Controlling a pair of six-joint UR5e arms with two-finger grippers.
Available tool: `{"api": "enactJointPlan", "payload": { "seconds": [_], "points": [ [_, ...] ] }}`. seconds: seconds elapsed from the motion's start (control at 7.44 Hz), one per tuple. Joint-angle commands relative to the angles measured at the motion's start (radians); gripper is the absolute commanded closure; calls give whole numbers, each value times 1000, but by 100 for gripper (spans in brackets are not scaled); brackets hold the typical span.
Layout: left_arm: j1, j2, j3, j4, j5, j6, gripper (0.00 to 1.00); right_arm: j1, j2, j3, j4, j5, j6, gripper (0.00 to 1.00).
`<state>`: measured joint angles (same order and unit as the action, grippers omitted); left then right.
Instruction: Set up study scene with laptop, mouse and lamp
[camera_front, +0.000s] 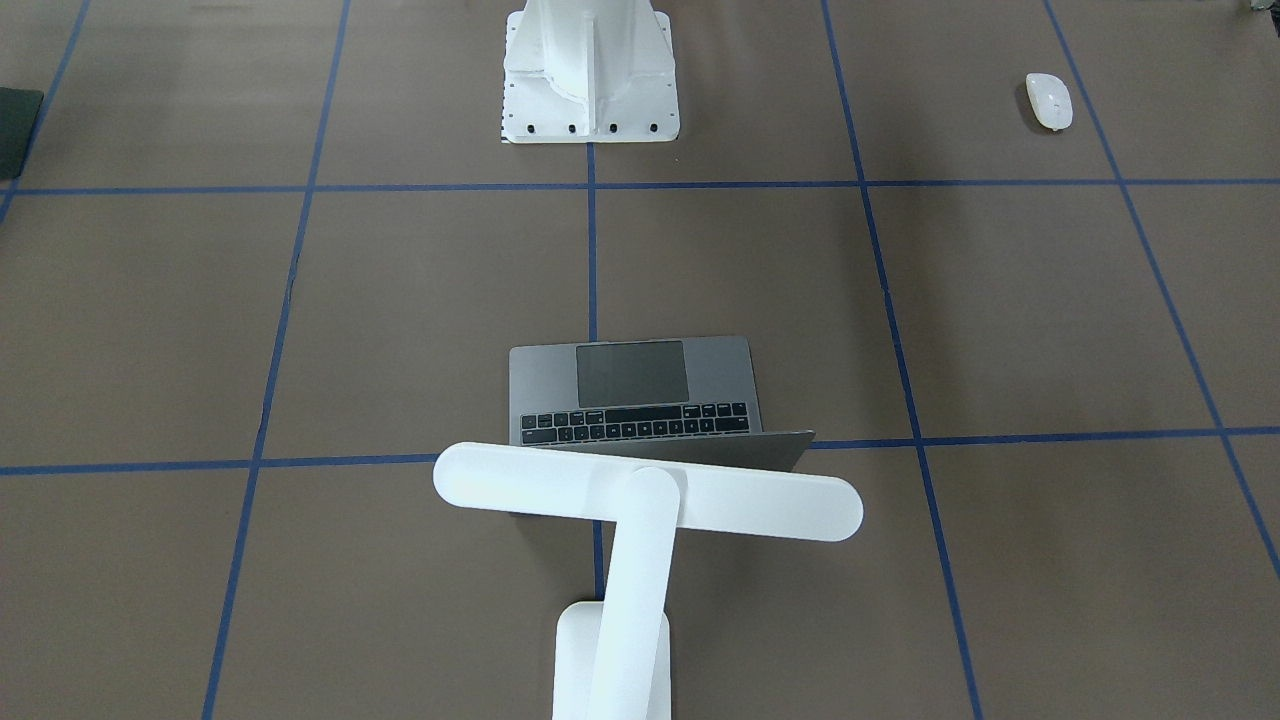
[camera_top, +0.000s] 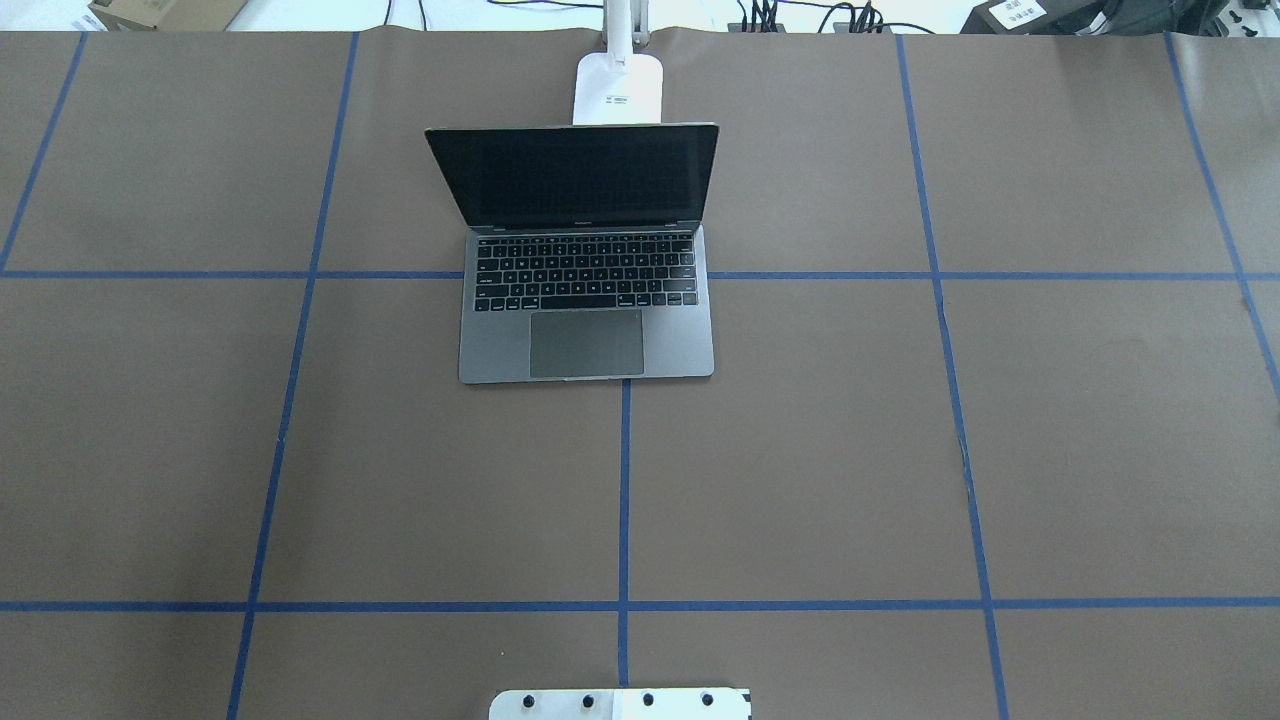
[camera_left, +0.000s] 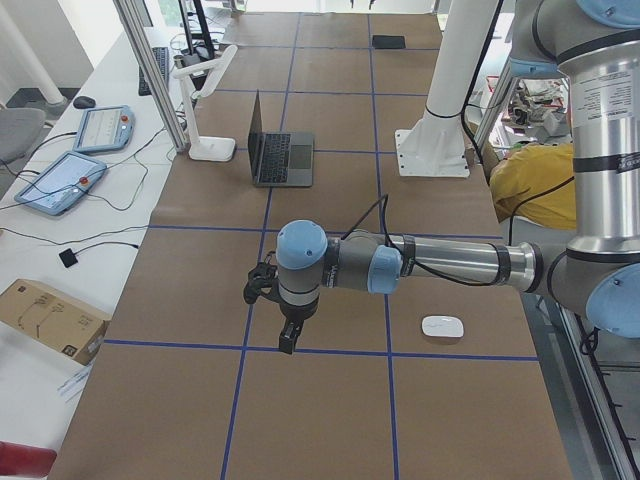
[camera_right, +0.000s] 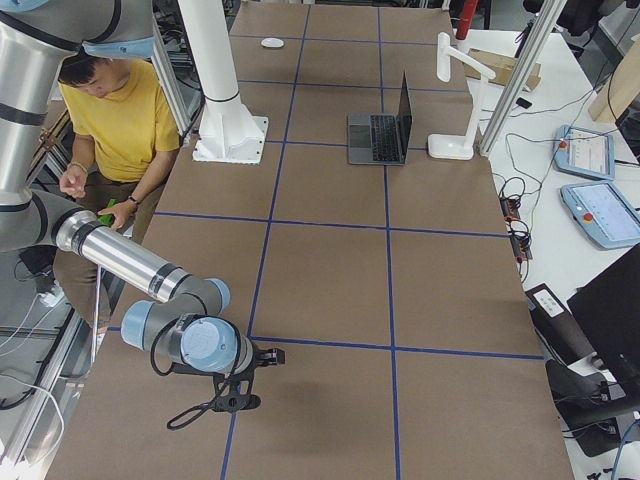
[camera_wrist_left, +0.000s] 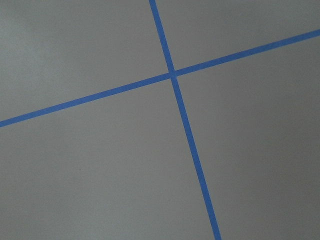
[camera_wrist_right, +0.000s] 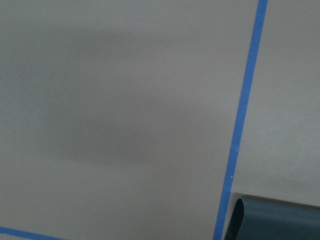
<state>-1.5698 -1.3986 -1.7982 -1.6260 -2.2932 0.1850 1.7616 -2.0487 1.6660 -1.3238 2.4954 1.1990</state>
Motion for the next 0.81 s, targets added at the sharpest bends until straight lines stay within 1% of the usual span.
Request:
{"api": "enactJointPlan", "payload": {
  "seconds": [0.0,0.13,0.27,0.4,0.54,0.67],
  "points": [
    [1,3,13,0,0,4,0,-46,-2,89,-102,-73,2,0],
    [2,0,67,2,-2,1,0,-63,-2,130,-182,-76,2,0],
    [5,-22,101,38,-2,-4,0,-68,2,165,-275,-76,13,7],
    [5,-22,106,129,-12,-4,0,-68,-7,199,-305,-78,25,12],
    [5,-22,97,209,-14,-2,0,-67,-14,198,-304,-79,24,10],
    [4,-19,92,233,-15,-1,0,-67,-25,199,-301,-67,10,1]
  ]
}}
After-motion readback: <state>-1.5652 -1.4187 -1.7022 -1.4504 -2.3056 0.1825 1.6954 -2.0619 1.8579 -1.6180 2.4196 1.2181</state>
